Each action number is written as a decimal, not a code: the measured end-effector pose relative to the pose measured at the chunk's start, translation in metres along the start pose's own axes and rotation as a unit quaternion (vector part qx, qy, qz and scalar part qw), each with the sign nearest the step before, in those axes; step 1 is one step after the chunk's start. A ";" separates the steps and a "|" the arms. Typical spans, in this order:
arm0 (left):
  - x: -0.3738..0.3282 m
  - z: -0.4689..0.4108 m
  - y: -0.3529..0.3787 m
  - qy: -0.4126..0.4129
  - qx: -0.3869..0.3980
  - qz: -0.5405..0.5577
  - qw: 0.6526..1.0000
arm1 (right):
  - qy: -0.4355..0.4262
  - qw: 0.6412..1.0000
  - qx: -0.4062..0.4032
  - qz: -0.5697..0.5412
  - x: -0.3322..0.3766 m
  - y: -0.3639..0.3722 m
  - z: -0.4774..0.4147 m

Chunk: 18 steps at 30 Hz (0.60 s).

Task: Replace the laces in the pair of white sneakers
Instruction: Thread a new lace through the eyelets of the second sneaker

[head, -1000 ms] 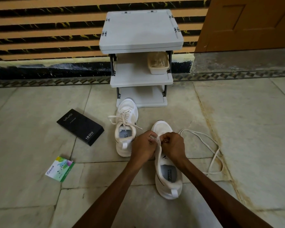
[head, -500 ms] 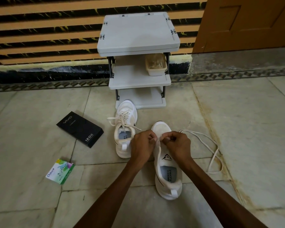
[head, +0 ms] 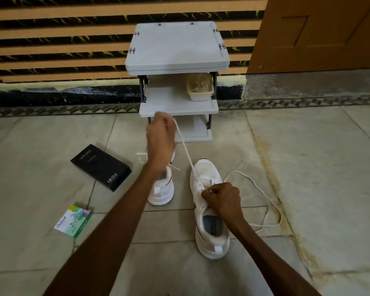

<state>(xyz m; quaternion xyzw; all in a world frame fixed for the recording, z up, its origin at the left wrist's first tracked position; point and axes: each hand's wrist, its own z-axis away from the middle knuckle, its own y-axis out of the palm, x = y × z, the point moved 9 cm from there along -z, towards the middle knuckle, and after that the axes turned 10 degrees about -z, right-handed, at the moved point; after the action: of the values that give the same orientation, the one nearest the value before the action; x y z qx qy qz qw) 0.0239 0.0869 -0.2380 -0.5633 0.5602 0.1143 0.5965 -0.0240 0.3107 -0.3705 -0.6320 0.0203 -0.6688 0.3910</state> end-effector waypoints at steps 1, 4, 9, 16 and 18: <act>0.003 -0.016 -0.006 -0.079 0.008 0.158 0.984 | -0.004 1.000 0.000 -0.003 0.001 0.000 0.000; 0.003 -0.013 0.024 -0.201 0.164 0.326 0.909 | -0.006 1.000 0.002 -0.020 0.000 -0.001 0.000; 0.037 0.077 0.088 -0.024 0.405 -0.240 0.882 | -0.025 0.999 -0.014 -0.041 0.004 -0.002 0.003; 0.048 0.103 0.100 0.112 0.338 -0.412 0.839 | -0.047 0.998 -0.025 -0.032 0.005 0.000 0.007; 0.038 0.096 0.092 0.048 0.335 -0.248 0.908 | -0.044 0.998 -0.023 -0.030 0.004 0.001 0.007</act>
<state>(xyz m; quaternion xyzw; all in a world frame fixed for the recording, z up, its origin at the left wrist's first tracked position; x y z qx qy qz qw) 0.0185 0.1757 -0.3437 -0.4558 0.4359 -0.2594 0.7314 -0.0167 0.3113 -0.3665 -0.6699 -0.0009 -0.6512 0.3566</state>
